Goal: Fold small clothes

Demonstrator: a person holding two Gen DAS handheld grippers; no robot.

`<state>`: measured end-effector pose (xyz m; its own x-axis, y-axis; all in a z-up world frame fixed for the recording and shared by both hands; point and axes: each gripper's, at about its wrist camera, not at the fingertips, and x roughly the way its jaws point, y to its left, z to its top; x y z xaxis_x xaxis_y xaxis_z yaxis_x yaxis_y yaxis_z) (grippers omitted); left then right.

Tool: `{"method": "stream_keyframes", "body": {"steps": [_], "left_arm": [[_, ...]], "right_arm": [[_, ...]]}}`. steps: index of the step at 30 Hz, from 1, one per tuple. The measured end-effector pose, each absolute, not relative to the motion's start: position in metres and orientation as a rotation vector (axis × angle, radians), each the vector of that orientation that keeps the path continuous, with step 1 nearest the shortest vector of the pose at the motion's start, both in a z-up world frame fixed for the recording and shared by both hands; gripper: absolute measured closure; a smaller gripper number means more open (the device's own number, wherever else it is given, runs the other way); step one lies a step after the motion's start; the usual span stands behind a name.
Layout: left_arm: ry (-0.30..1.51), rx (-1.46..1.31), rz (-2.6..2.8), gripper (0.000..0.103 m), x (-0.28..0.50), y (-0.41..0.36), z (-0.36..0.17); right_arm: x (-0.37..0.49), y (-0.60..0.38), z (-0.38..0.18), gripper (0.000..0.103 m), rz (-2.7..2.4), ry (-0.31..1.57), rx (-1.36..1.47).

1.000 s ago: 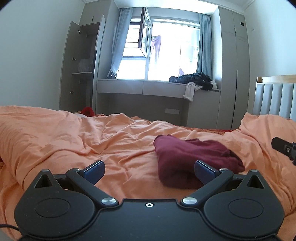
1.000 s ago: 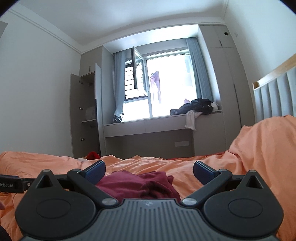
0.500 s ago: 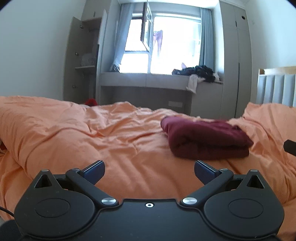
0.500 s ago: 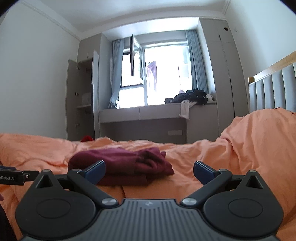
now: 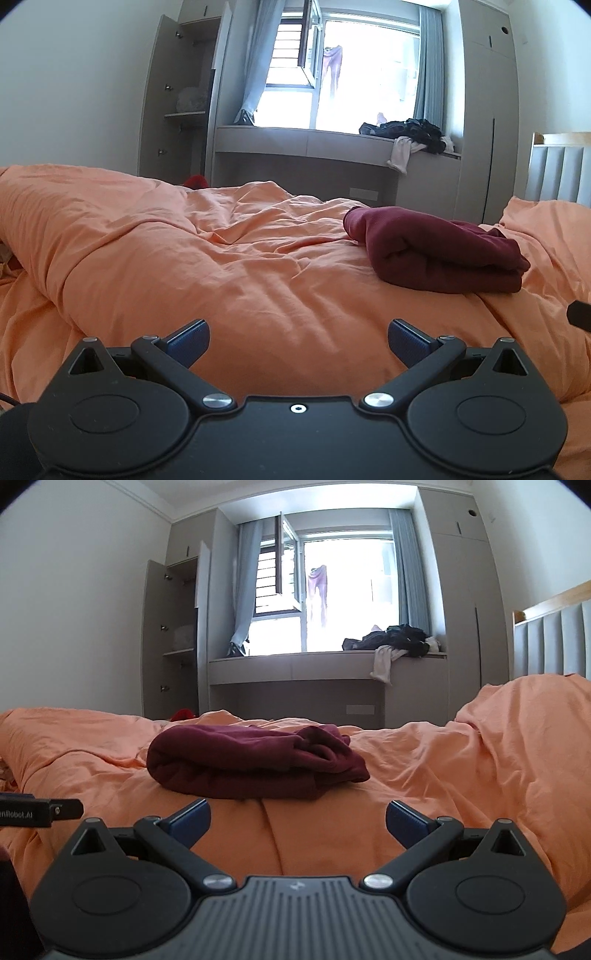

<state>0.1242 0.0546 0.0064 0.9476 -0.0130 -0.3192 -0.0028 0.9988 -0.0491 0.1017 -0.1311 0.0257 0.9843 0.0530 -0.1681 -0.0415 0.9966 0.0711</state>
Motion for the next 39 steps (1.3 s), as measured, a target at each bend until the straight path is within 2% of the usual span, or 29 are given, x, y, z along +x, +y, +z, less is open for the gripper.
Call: {"method": "stream_keyframes", "body": {"steps": [39], "left_arm": [[0.325,-0.032,-0.006,0.0,0.1246,0.0541,0.0049]], "right_arm": [[0.1053,-0.138,0.0246,0.0,0.035,0.192,0.107]]}}
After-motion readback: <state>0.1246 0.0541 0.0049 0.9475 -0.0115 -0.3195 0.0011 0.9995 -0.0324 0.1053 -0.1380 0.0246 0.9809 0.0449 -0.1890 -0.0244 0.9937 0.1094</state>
